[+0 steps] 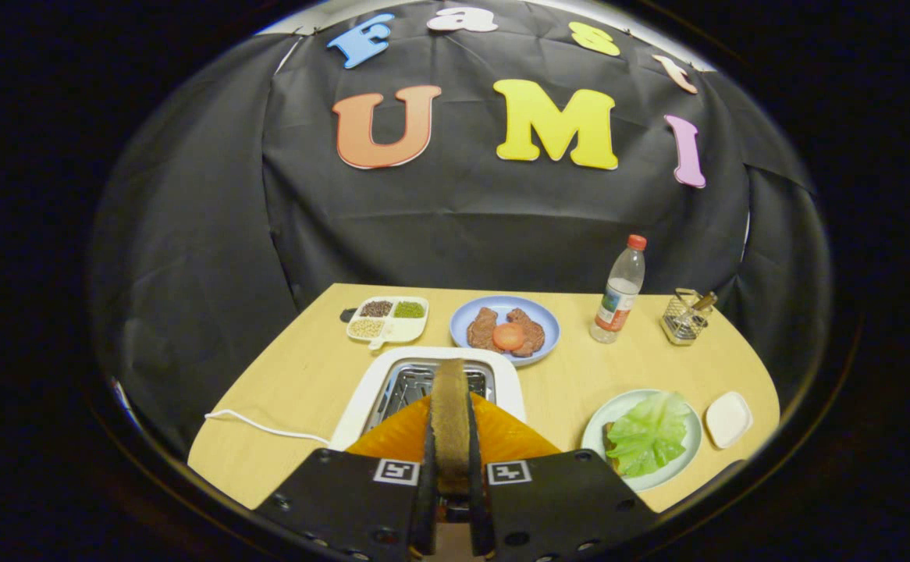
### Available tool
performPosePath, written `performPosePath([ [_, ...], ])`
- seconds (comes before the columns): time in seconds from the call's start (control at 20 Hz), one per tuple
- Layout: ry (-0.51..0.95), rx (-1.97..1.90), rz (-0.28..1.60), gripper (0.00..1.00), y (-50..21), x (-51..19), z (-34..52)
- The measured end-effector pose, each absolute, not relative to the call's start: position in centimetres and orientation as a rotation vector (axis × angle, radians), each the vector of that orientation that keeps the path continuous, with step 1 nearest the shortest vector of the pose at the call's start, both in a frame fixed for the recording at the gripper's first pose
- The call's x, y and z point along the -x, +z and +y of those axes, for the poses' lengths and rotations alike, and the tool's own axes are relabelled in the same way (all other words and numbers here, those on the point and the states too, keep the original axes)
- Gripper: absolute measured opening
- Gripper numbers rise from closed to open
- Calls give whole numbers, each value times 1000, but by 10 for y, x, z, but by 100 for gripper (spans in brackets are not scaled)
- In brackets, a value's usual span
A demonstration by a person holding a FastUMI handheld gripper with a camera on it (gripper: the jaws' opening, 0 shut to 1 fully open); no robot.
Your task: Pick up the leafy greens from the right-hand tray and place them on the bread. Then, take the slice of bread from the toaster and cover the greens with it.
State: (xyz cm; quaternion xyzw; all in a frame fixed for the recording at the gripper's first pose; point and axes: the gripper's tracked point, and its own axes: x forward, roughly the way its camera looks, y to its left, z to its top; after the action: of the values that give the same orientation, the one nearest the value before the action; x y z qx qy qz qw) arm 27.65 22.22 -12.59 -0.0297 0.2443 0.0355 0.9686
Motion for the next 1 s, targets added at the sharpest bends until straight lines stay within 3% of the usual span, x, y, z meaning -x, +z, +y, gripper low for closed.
performPosePath([
  [0.75,65,-77,260,13,-6,-228,181],
  [1.0,7,-103,255,13,-17,-227,132],
])
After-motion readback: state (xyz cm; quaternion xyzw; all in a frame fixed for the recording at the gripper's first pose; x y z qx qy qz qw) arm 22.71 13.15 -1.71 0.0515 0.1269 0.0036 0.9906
